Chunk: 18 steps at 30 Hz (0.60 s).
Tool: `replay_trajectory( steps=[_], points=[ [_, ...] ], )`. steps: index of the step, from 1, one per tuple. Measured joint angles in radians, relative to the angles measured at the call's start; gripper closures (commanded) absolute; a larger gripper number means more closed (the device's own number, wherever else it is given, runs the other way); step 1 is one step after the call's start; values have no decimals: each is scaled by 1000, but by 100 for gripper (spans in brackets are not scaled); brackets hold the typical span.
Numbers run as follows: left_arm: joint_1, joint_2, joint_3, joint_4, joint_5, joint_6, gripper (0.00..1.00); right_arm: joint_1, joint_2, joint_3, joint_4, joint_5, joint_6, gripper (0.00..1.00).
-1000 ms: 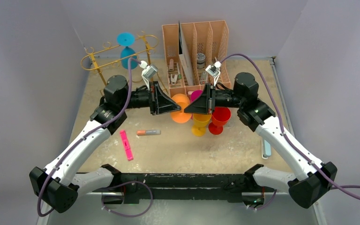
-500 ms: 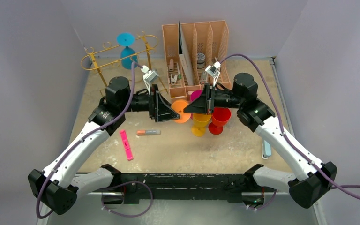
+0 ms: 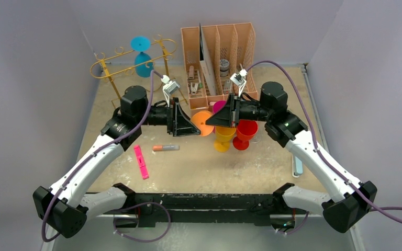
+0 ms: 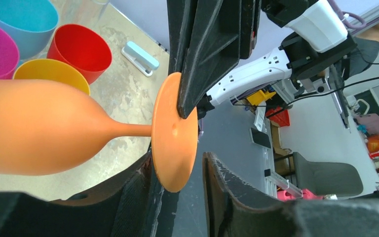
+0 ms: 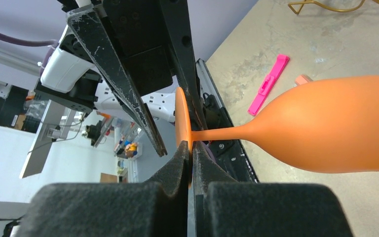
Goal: Take the wine glass off the wine glass rack
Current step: Place the wine glass at the center of the board.
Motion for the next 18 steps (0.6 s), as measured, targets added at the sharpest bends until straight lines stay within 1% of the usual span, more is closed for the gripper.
replay_trajectory(
  steps=[6, 12, 18],
  points=[
    [0, 4, -29, 93, 2, -64, 80, 0, 0, 0, -10, 0, -3, 100],
    [0, 10, -31, 98, 7, -69, 100, 0, 0, 0, -10, -1, -8, 100],
    [0, 11, -31, 92, 8, -78, 100, 0, -3, -1, -6, -1, -31, 100]
  ],
)
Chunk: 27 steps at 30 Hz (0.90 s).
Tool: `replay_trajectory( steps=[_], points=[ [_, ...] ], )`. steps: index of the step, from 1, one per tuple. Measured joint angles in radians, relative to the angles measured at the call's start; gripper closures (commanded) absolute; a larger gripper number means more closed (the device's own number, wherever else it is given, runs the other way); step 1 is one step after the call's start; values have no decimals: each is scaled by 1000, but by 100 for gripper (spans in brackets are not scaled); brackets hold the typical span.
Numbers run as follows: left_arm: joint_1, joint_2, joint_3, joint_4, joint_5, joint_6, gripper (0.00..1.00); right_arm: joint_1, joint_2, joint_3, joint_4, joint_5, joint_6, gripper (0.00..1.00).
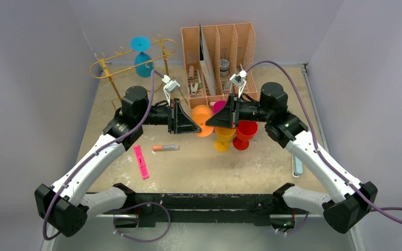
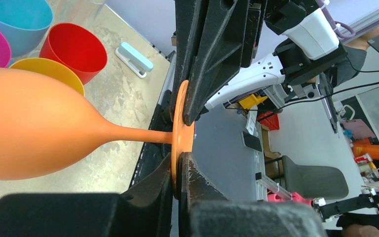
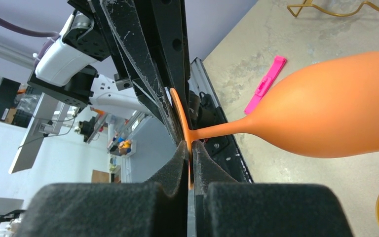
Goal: Take the wine glass off the wine glass rack
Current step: Place the wine glass at the center of the board.
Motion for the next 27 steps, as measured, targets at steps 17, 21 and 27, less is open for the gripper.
replay_trajectory(
  steps=[17, 21, 27],
  points=[
    [0, -79, -20, -97, -52, 144, 100, 0, -27, -5, 0, 34, -1, 43],
    [0, -141, -50, -113, -45, 206, 100, 0, -50, -5, -8, 64, -7, 38],
    [0, -207, -60, -177, -10, 354, 100, 0, -109, -4, -121, 234, -76, 30]
  ],
)
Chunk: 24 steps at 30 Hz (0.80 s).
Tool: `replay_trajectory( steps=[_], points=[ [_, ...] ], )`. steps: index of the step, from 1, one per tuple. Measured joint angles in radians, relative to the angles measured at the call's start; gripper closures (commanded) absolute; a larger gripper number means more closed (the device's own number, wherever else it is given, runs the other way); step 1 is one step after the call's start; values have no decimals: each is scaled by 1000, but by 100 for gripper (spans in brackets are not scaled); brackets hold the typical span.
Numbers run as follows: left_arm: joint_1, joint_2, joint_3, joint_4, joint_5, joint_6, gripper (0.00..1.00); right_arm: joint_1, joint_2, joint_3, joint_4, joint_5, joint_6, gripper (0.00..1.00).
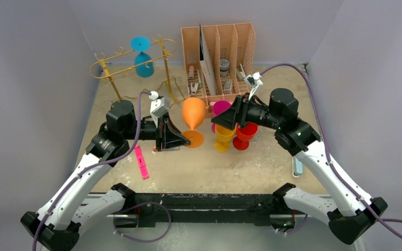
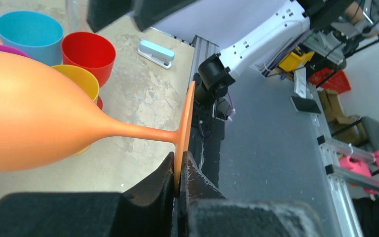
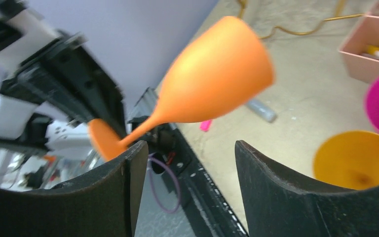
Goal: Take the wine glass off the wine glass rack
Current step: Place the wine glass at the center of the board.
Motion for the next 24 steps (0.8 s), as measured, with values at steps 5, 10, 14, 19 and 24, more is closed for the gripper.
replay_trajectory(
  steps=[5, 10, 14, 19, 24],
  points=[
    [0, -64, 1, -94, 66, 192, 100, -1, -13, 20, -124, 157, -34, 23],
    [0, -122, 12, -222, 125, 421, 100, -74, 42, 67, -181, 118, -7, 23],
    [0, -151, 18, -294, 139, 538, 100, -187, 95, 64, -109, -31, 89, 23],
    [0, -126, 27, -349, 150, 623, 100, -218, 159, 64, 29, -217, 181, 23],
    [0, -78, 27, -351, 169, 643, 100, -215, 188, 65, 88, -322, 230, 24]
  ],
)
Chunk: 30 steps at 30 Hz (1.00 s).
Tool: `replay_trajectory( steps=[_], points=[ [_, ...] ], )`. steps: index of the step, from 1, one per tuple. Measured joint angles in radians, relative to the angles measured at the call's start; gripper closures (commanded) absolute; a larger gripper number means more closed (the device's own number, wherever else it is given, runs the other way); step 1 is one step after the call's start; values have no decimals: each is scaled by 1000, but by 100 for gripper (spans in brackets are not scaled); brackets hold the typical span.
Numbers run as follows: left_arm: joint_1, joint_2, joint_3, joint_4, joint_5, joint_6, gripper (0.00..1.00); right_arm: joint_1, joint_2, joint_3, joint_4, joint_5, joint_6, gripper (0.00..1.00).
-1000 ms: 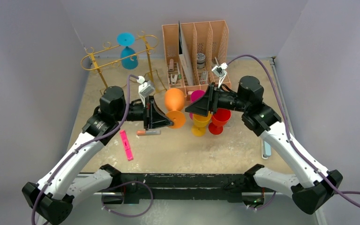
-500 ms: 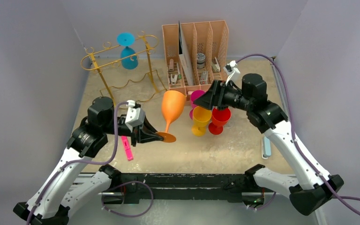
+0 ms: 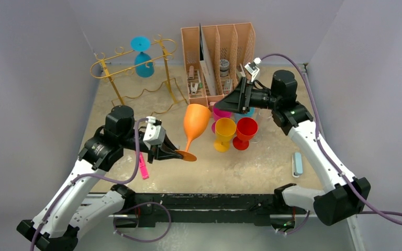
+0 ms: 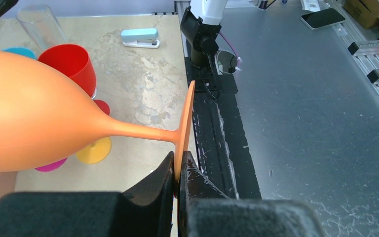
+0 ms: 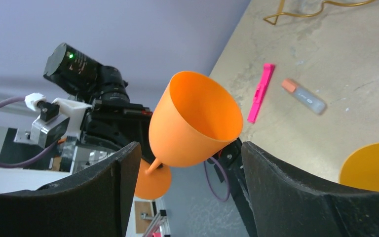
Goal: Take the wine glass off the wine glass rack
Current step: Place the wine glass at the center of the board.
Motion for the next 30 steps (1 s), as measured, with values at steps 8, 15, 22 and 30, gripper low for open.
replay_trajectory(
  steps=[8, 15, 22, 30],
  points=[
    [0, -17, 0, 60, 71, 2, 100, 5, 39, 17, 20, -89, 26, 31],
    [0, 17, 11, 17, 134, 47, 100, 30, 97, 23, 27, -146, 74, 31],
    [-5, 53, 20, -10, 158, 81, 100, 40, 89, 23, 56, -151, 89, 30],
    [-5, 60, 27, -27, 171, 95, 100, 53, 68, -32, 130, -125, 125, 27]
  ],
)
